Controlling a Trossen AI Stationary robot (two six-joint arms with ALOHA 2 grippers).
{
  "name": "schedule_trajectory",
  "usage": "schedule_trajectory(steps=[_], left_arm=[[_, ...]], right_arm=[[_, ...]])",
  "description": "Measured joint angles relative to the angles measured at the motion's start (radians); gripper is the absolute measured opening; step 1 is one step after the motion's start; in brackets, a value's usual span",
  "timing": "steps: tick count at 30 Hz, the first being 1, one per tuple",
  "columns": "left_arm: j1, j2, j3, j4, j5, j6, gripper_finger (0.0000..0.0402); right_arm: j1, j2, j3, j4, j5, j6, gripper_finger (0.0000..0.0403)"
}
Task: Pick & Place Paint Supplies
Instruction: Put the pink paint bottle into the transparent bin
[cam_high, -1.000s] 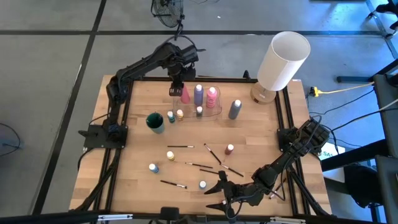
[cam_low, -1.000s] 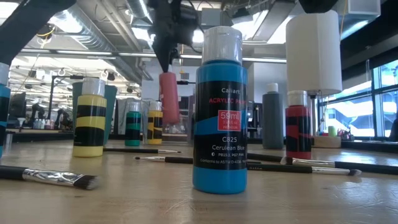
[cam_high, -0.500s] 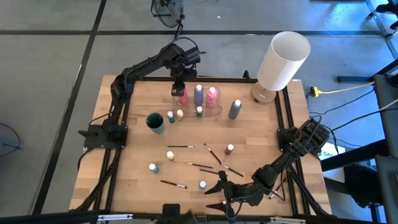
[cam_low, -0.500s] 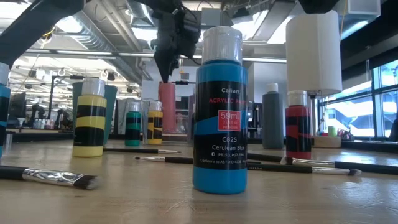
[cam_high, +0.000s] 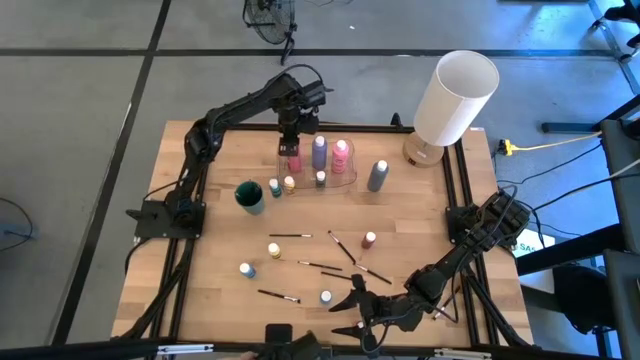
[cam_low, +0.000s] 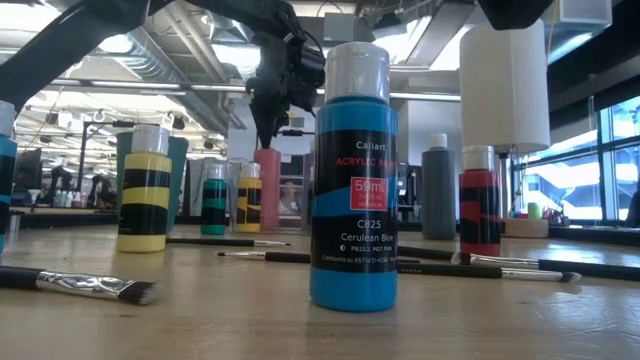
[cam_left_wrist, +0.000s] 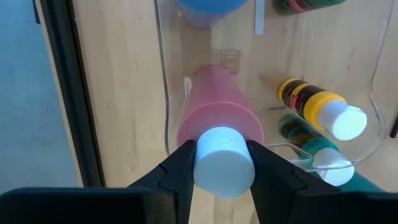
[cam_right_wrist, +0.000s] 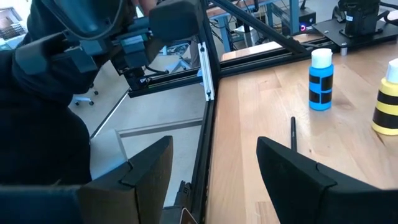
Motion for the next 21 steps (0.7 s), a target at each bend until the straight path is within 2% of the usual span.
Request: schedule_trajectory(steps=[7,14,21], left_arm=[[0.000,-0.001,0.000,0.000,0.006,-0.030,0.0121],[-0.001,-0.001,0.000,0.006,0.007,-0.029,0.0168],[0.000,-0.001,0.000,0.006,0.006,-0.030,0.0169]], right_arm=[[0.000,0.000,0.000,0.000,0.001,0.012,0.0236],[0.000,0.000,0.000,0.000,0.001,0.012,0.0236],[0.000,0.000,0.000,0.000,0.001,0.012,0.0236]])
